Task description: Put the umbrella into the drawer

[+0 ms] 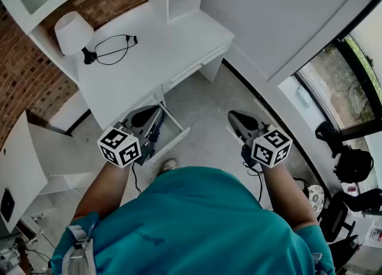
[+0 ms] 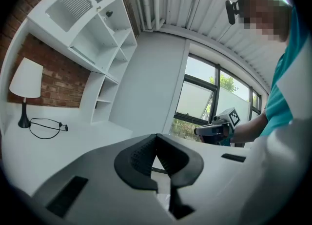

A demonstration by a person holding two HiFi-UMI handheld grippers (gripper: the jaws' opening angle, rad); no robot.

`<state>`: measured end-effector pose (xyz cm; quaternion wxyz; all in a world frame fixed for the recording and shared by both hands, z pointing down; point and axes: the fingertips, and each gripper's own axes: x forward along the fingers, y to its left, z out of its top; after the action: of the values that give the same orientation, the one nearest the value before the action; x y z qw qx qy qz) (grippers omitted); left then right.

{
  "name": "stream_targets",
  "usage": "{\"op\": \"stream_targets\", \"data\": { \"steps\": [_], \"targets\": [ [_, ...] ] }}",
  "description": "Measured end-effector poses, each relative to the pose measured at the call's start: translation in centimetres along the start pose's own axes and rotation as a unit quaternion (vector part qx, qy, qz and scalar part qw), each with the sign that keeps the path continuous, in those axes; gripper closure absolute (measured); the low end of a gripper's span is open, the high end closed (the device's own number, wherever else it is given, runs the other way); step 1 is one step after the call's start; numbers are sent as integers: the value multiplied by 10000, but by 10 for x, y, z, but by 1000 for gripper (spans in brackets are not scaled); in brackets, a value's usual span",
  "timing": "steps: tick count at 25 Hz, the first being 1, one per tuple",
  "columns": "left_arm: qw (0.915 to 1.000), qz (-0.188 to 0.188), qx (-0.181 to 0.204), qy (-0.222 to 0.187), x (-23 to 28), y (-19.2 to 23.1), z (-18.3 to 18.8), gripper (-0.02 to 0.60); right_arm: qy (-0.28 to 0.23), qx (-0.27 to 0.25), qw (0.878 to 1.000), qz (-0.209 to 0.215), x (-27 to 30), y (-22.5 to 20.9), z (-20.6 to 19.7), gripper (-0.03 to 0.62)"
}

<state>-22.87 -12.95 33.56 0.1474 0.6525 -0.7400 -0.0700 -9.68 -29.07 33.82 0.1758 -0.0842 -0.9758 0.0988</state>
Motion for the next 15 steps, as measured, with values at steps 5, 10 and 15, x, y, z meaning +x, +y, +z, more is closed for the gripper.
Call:
{"op": "stream_targets", "data": {
  "steps": [5,10,15],
  "targets": [
    [9999,6,-157,-12,-3,-2,-7,568,26,-3,10000,65,6,4,-2,572],
    [9998,-57,-172,21,-2,-4,-10,568,100,-30,9999,95,10,8,-6,574],
    [9998,-89,-178,20,-1,-4,-9,568,163,-86,9998,55,8,8,-8,574]
  ]
}}
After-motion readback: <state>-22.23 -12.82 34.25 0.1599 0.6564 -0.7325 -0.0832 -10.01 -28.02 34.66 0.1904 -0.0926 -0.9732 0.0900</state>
